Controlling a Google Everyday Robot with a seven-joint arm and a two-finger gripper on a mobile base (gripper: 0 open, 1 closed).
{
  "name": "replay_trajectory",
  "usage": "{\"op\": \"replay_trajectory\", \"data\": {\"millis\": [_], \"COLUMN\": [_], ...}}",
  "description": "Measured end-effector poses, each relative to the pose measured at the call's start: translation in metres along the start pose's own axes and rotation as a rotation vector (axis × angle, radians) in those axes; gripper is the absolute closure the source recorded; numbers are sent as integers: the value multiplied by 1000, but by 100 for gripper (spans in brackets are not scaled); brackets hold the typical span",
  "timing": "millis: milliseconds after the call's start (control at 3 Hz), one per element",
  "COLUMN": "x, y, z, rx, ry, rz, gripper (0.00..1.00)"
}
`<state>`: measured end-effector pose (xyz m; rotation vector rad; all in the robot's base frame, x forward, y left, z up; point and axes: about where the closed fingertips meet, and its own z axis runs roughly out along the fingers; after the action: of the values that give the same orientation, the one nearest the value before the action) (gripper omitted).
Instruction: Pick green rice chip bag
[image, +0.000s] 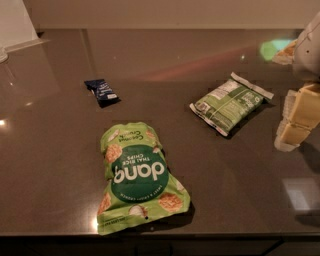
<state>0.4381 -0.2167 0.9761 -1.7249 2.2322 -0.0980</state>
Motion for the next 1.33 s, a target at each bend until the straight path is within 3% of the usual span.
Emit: {"op": "replay_trajectory", "data": {"millis": [667, 1333], "x": [-6, -59], "y": [3, 49], "z": [0, 22], "rx": [-10, -91], "ry": [-13, -91], "rz": [-22, -121], "gripper": [0, 0]}}
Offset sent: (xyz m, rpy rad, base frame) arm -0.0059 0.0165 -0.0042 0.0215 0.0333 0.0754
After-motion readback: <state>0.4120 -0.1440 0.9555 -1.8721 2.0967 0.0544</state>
